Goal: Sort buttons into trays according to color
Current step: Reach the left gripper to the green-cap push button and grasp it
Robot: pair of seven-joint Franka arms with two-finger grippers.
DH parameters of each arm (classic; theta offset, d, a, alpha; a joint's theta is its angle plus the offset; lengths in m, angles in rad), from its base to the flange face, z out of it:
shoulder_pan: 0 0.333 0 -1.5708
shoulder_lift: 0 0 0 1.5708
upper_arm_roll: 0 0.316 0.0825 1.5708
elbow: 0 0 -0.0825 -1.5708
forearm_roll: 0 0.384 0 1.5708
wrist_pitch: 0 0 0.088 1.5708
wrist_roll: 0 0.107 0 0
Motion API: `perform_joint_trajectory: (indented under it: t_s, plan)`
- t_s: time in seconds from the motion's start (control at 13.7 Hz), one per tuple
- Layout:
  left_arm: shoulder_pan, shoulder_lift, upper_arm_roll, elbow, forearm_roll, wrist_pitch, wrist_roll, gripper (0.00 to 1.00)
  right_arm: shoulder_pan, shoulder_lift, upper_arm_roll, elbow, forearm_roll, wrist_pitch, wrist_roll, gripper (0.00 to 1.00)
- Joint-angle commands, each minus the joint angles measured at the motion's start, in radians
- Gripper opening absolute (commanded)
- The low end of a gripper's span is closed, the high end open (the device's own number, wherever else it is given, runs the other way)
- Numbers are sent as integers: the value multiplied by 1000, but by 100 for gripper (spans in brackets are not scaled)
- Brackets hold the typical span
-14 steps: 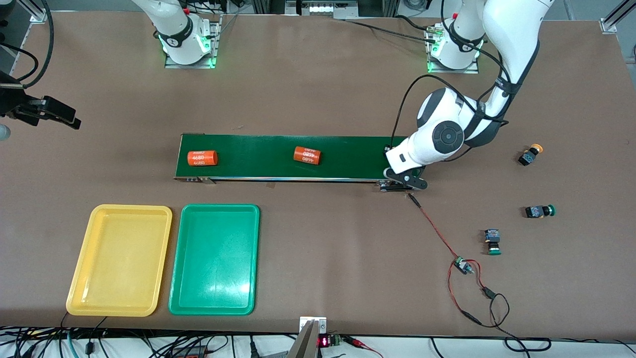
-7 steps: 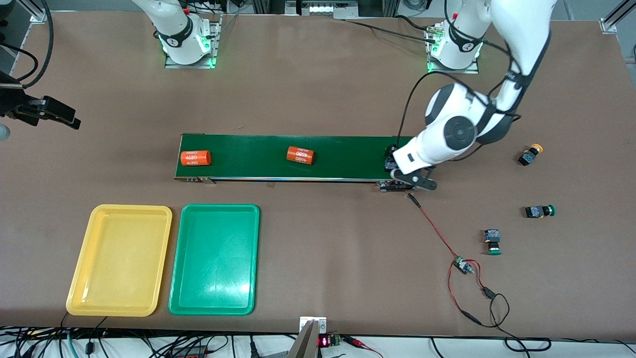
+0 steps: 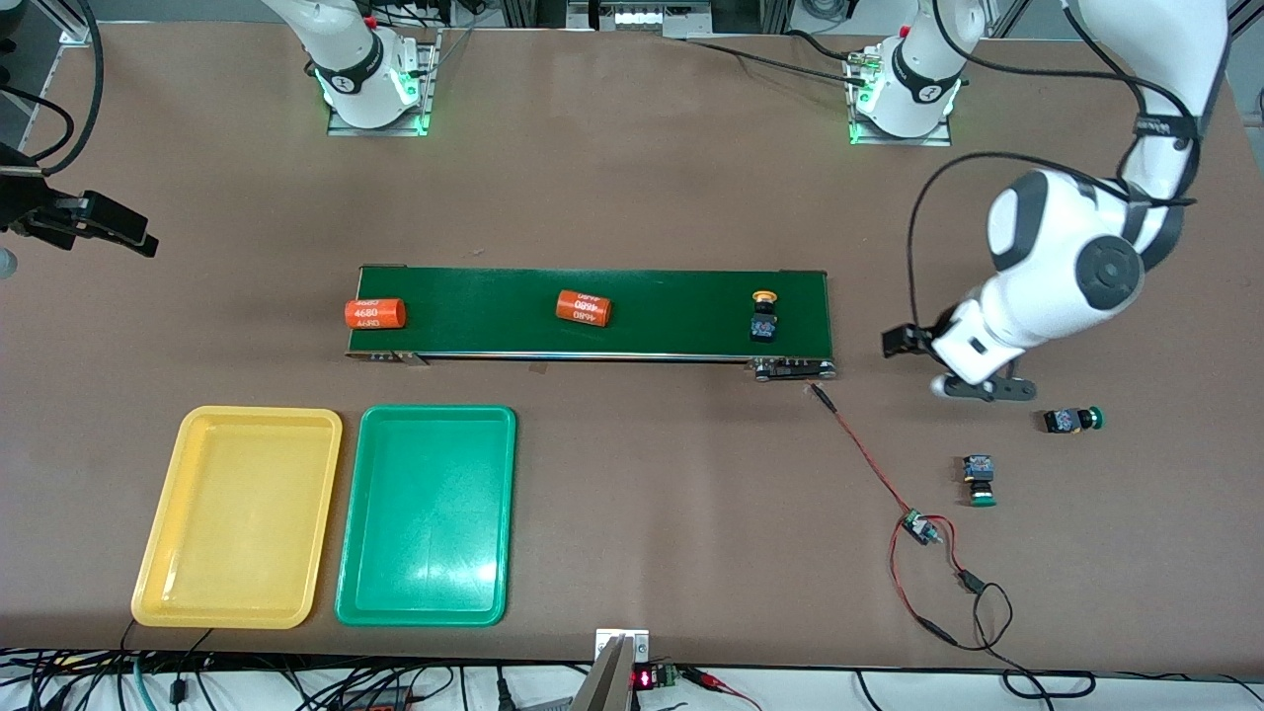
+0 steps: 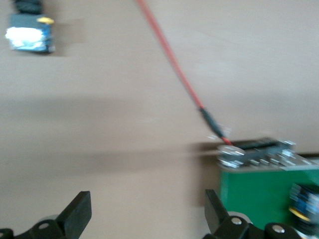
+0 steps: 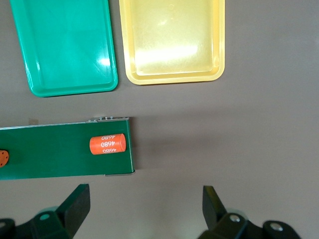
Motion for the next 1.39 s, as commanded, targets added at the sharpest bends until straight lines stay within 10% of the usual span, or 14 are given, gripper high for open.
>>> perform_joint_trajectory:
  t_s: [0.0,0.58,1.31]
  plan:
    - [59,144,15,137,25,-4,15,100,-3,7,-2,11,16,-1,-7,100]
    - [115,453,13,586,70,-211,107,100,-2,7,0,9,16,-3,-9,100]
    - [98,553,32,671,165,-121,127,100,-2,23,7,11,16,10,7,100]
